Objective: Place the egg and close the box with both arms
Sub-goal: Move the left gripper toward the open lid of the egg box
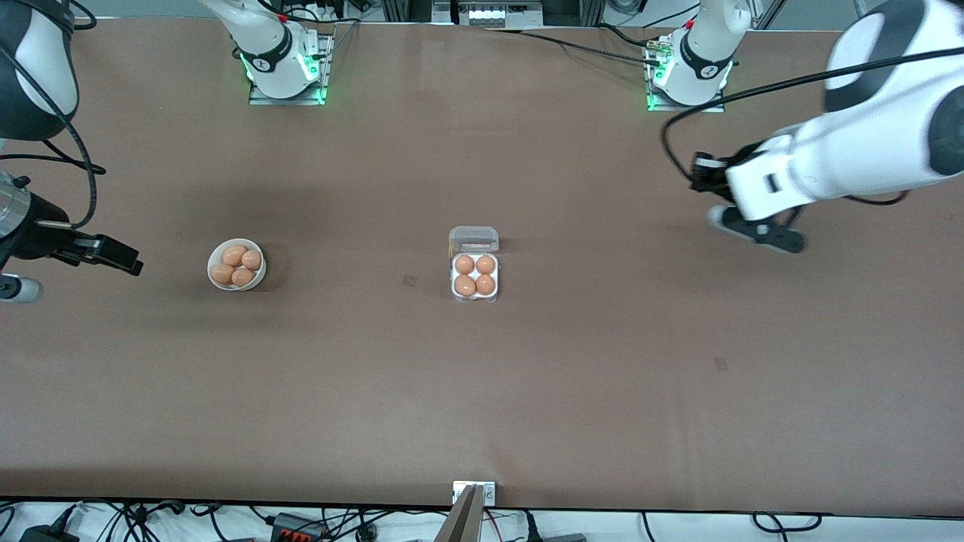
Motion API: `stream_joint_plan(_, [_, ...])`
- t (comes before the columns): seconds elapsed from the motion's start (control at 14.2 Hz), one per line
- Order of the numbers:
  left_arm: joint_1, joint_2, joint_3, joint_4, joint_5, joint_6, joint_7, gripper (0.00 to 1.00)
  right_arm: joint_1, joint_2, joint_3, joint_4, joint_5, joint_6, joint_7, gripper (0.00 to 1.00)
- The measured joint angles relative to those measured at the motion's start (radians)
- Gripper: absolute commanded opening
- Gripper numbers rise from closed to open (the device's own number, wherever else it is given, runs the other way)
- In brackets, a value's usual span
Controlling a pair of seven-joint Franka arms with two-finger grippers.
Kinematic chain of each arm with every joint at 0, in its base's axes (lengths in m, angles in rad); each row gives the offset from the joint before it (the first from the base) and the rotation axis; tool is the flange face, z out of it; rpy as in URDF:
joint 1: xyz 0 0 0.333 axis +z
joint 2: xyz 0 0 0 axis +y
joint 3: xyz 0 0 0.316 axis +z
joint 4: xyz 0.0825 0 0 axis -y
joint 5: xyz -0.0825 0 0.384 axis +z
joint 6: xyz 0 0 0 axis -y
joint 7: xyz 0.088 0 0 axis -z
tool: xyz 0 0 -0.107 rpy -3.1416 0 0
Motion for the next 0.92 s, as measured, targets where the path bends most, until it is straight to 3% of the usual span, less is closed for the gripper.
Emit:
stream_joint_plan(0.63, [-0.247, 0.115, -0.003, 0.000, -0.003, 0.158, -0.125, 0.07, -0.018, -0.021, -0.001, -0.024, -0.001, -0.002, -0.045, 1.00])
stream_joint_plan(0.92, [-0.382, 0.266, -0.003, -0.003, -0.003, 0.293, -0.212, 0.05, -0.018, -0.031, 0.001, -0.028, -0.001, -0.034, -0.045, 1.00])
